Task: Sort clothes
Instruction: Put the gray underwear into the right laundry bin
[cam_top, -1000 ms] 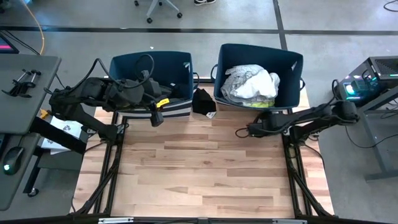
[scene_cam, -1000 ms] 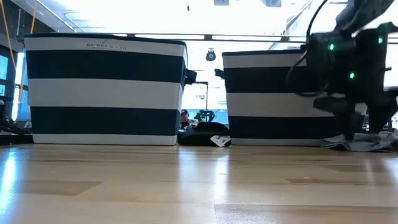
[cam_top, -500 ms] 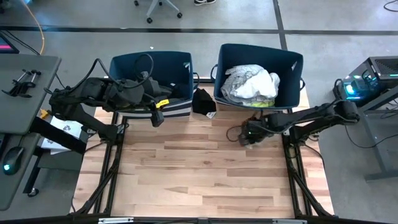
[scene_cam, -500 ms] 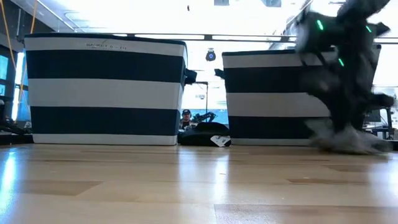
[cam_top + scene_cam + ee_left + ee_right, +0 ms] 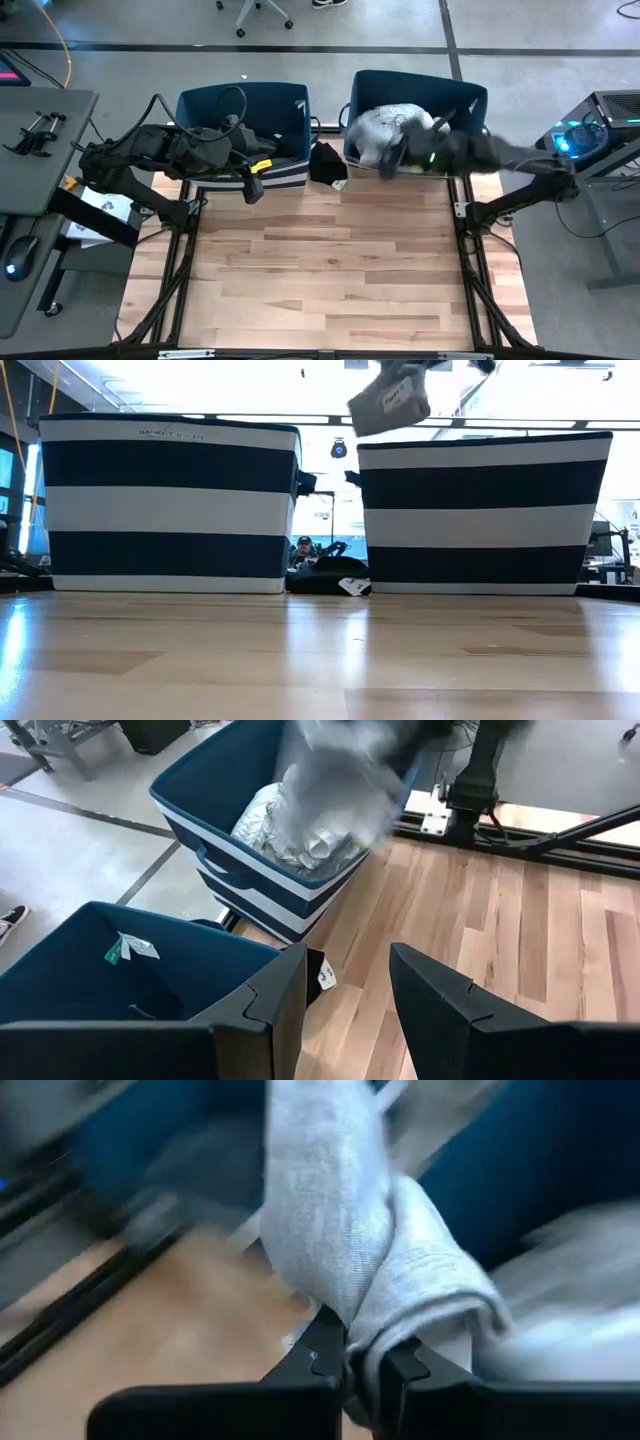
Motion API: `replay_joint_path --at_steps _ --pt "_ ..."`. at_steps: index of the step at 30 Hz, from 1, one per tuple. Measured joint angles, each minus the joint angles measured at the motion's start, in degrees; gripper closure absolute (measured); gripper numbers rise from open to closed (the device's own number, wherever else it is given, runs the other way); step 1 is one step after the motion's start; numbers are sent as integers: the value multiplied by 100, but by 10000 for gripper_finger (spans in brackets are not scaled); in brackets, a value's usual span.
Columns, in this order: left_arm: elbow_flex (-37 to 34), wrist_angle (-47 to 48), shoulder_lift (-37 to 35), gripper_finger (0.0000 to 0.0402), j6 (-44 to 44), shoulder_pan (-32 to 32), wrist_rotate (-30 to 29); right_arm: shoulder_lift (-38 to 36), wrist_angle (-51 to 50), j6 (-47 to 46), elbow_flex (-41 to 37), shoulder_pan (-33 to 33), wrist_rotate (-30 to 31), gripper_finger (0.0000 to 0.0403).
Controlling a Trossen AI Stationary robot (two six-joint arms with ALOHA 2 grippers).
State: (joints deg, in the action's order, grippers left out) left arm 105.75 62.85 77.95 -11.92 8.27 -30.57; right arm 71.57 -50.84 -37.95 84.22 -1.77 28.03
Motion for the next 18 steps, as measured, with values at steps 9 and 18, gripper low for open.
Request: replay_joint_path --at_steps 9,18 --pt "0 0 0 271 2 0 0 231 228 1665 414 -2462 -472 400" --pt "0 5 0 271 2 0 -2 1540 -304 1853 66 -3536 -1917 338"
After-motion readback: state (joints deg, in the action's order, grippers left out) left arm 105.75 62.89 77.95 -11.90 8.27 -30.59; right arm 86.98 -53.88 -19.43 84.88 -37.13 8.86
